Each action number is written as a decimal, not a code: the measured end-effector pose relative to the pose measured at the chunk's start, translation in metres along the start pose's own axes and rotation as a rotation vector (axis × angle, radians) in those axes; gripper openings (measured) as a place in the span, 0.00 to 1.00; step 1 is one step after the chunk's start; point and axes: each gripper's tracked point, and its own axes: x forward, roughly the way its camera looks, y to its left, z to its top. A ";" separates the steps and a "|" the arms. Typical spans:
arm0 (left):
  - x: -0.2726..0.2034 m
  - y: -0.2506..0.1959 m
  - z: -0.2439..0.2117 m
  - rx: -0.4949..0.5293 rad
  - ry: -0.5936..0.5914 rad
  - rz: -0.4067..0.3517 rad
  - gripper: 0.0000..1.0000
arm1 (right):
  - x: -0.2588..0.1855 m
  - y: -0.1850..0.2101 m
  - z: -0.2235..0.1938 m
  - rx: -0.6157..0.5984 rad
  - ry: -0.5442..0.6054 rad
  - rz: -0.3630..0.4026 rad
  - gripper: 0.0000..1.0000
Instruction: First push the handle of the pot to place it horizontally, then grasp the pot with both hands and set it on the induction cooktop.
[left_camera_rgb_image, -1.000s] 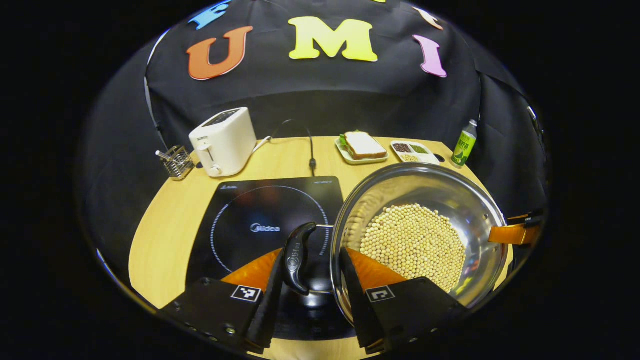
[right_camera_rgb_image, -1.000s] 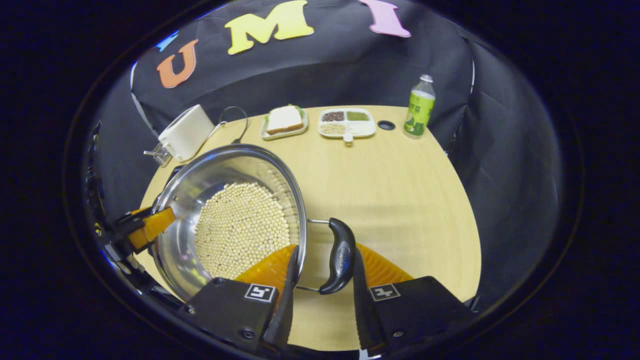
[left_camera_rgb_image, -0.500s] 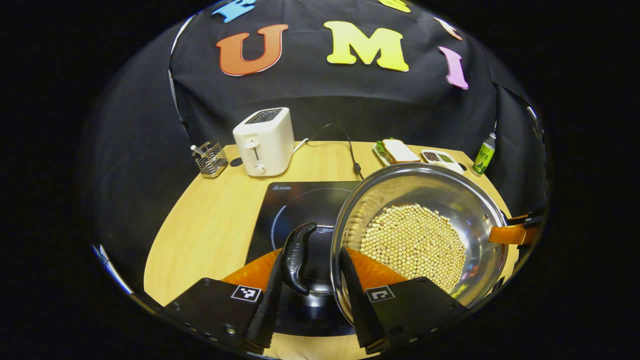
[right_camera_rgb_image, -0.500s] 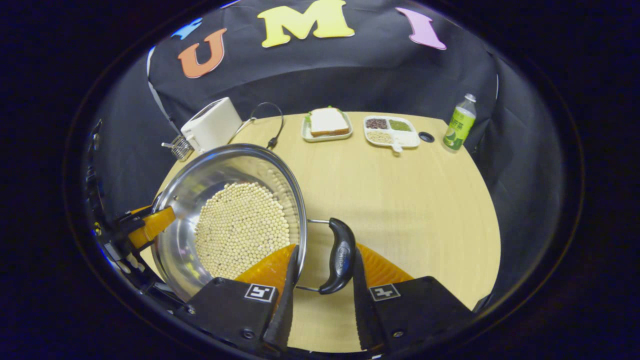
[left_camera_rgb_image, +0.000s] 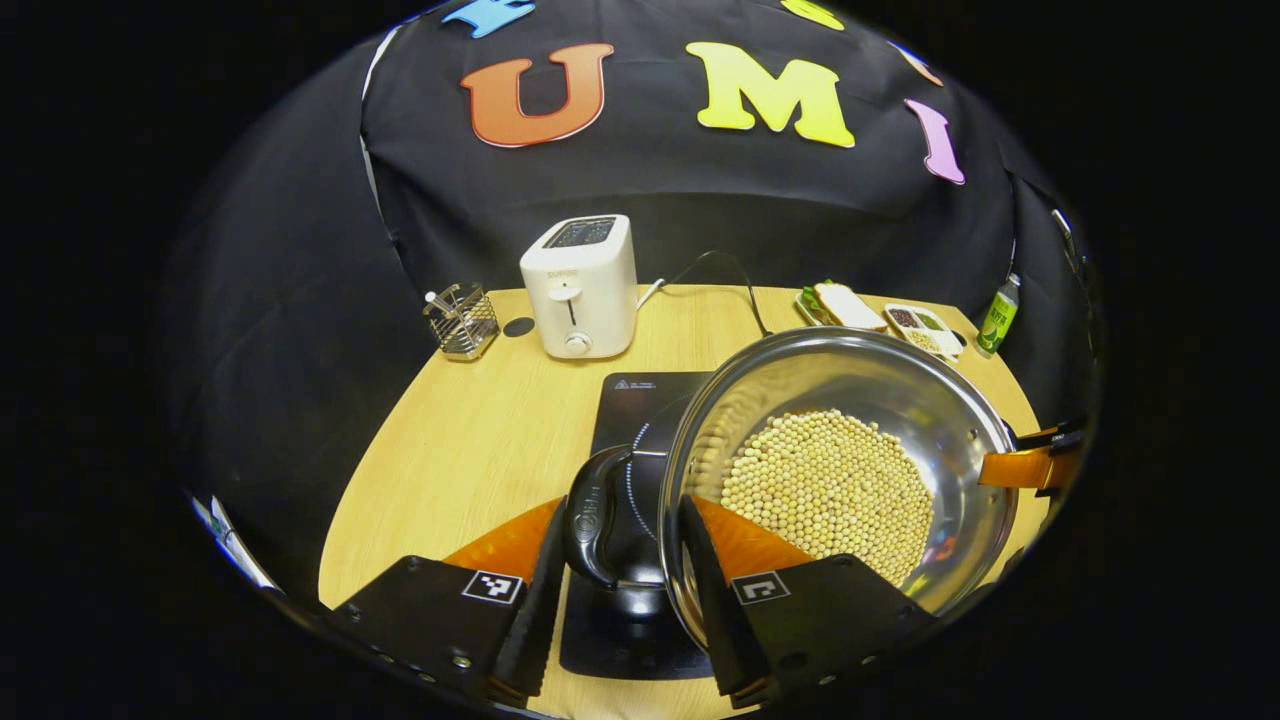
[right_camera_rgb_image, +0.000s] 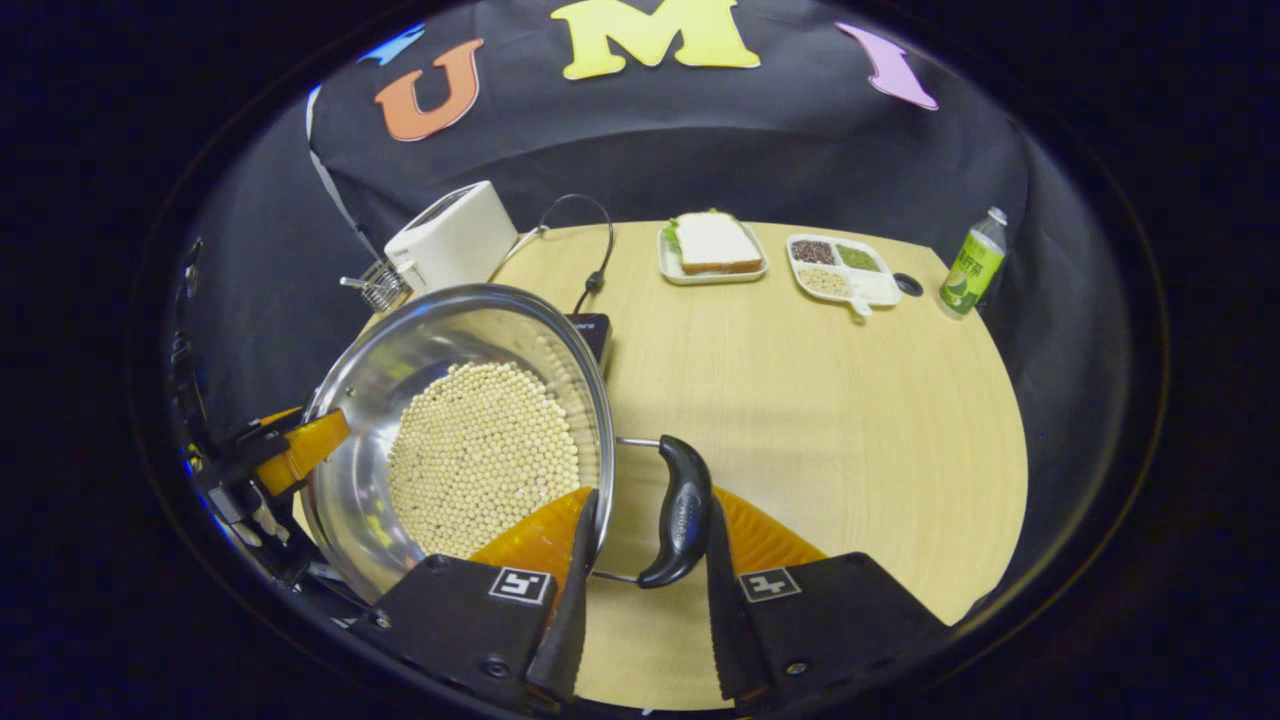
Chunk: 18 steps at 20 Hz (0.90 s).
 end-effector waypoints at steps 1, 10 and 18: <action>0.001 0.005 0.001 -0.001 0.003 0.003 0.61 | 0.002 0.004 0.002 0.000 0.003 0.002 0.53; 0.026 0.030 0.008 0.000 0.013 0.012 0.61 | 0.020 0.025 0.016 0.012 0.018 0.001 0.52; 0.042 0.035 0.007 -0.006 0.034 0.011 0.61 | 0.031 0.029 0.020 0.020 0.040 -0.008 0.52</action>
